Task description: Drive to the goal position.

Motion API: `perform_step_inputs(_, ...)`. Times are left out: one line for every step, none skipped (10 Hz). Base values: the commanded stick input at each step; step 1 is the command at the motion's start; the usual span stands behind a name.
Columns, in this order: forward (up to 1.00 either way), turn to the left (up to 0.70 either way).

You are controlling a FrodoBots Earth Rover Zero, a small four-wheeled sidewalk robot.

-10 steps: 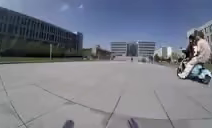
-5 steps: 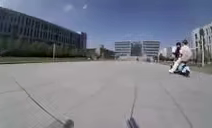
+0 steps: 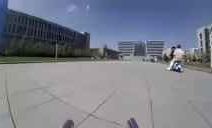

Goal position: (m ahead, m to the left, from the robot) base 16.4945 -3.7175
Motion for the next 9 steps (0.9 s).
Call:
perform_step_inputs(1.0,-0.4)
perform_step_inputs(1.0,-0.4)
perform_step_inputs(1.0,-0.4)
perform_step_inputs(1.0,-0.4)
perform_step_inputs(1.0,-0.4)
perform_step_inputs(1.0,-0.4)
perform_step_inputs(1.0,-0.4)
perform_step_inputs(1.0,-0.19)
perform_step_inputs(1.0,0.0)
